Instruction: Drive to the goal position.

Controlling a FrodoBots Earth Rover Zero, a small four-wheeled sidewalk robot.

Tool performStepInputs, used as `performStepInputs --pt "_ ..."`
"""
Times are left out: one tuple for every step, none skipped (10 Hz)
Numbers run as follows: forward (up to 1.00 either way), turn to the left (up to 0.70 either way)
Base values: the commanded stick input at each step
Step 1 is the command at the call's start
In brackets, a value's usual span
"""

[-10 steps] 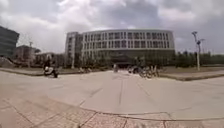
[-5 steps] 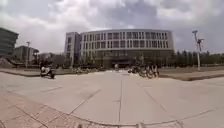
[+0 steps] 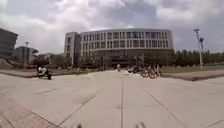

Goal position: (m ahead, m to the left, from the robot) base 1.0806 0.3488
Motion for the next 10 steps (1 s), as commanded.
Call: performStepInputs --pt "0.6 -0.12" --pt "0.6 -0.13" --pt "0.6 -0.14" --pt "0.6 -0.14" --pt "0.6 -0.14" --pt "0.6 -0.14" --pt "0.6 -0.14" --pt "0.6 -0.14" --pt "0.6 -0.14" --pt "0.6 -0.12"
